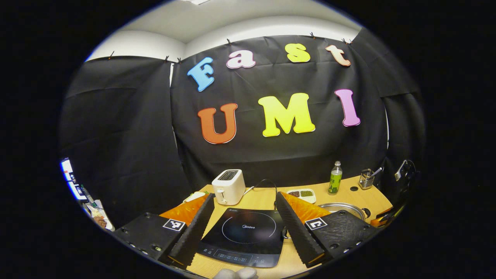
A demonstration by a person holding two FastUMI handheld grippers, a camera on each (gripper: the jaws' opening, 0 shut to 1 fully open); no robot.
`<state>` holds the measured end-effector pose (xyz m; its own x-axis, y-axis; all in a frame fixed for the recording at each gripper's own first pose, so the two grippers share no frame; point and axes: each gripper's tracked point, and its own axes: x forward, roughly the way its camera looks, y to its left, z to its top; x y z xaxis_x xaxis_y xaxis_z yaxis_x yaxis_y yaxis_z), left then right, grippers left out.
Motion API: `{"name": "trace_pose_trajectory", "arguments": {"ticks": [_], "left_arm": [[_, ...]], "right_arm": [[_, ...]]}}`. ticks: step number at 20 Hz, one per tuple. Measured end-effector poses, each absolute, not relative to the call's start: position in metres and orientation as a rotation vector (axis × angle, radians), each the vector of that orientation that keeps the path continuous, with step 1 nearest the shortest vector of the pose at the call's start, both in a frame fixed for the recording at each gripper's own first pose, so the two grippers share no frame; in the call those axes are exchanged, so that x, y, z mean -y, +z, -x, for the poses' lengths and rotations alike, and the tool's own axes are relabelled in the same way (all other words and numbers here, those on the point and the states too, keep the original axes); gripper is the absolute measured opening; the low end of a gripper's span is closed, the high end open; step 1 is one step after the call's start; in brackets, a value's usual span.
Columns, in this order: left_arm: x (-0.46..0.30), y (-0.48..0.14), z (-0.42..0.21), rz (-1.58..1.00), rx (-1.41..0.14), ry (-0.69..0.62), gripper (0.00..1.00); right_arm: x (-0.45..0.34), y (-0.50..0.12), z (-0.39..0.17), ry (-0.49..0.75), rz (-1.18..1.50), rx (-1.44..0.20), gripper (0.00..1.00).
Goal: First push the handle of the pot to place it horizontally, then grasp the pot with both hands and set it on the induction cooktop.
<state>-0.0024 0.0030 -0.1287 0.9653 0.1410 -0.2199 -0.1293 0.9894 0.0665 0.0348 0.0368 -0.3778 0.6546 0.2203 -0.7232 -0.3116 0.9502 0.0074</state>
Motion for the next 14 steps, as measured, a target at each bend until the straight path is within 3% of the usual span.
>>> {"name": "trace_pose_trajectory", "arguments": {"ticks": [1, 3, 9, 11, 14], "left_arm": [[-0.003, -0.134, 0.001, -0.046, -0.233, 0.113, 0.96], [-0.002, -0.146, -0.001, -0.036, -0.248, 0.072, 0.96], [0.018, -0.202, -0.006, 0.003, -0.344, -0.070, 0.96], [0.028, -0.230, -0.009, 0.011, -0.398, -0.094, 0.96], [0.056, -0.271, -0.016, 0.045, -0.486, -0.123, 0.97]], "right_arm": [[-0.035, -0.374, -0.029, 0.277, 0.113, -0.794, 0.62], [-0.032, -0.365, -0.016, 0.226, 0.091, -0.773, 0.85], [-0.031, -0.340, 0.017, 0.075, -0.053, -0.734, 0.91], [-0.035, -0.335, 0.019, 0.055, -0.114, -0.729, 0.97], [-0.032, -0.336, 0.011, 0.046, -0.119, -0.733, 0.98]]}}
